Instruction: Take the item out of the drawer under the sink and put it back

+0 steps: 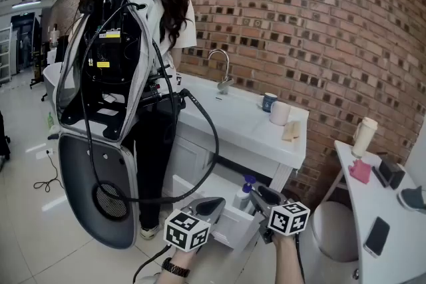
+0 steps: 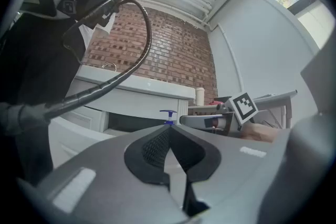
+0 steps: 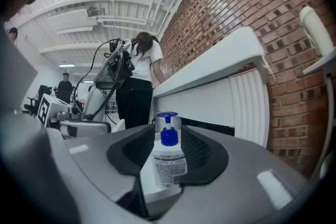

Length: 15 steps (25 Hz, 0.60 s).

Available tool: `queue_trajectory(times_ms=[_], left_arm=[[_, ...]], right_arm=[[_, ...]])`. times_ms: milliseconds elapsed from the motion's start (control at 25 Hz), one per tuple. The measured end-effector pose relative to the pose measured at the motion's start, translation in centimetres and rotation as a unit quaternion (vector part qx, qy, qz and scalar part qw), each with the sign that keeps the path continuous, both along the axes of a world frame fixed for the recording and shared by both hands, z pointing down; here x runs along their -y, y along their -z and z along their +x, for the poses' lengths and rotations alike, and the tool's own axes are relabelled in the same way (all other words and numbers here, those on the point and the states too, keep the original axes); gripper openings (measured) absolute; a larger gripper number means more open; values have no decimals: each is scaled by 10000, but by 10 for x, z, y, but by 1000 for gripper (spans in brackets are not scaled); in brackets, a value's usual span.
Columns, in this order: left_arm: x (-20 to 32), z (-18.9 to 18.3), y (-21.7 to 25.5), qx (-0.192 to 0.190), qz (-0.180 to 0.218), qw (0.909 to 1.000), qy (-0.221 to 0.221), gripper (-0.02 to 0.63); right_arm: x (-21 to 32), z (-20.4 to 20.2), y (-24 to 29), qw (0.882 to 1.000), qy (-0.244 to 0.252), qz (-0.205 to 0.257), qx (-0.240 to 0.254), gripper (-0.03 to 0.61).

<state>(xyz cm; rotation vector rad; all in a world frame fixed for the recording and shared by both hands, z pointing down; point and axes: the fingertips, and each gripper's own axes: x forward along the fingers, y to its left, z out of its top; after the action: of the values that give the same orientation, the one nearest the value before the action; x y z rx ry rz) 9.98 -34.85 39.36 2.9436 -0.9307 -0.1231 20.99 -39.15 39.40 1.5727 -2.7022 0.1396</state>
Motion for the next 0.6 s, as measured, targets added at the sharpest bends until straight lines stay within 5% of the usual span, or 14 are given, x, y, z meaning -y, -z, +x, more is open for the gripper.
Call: queue_trajectory(times_ms=[400,480,600], left_arm=[[-5,9,-1,-25,-25,9999,-130,17],[-7,9,-2,-10,-32,9999,-142,17],[-6,8,-2,-42,-33,9999,-121,17]], right_arm=[[33,-16,-11,9954,301,-200,-885,215],[33,-22,-13,9935,334,-174,-1078,143],[28,-23,7,9938,173,116,-1090,138]])
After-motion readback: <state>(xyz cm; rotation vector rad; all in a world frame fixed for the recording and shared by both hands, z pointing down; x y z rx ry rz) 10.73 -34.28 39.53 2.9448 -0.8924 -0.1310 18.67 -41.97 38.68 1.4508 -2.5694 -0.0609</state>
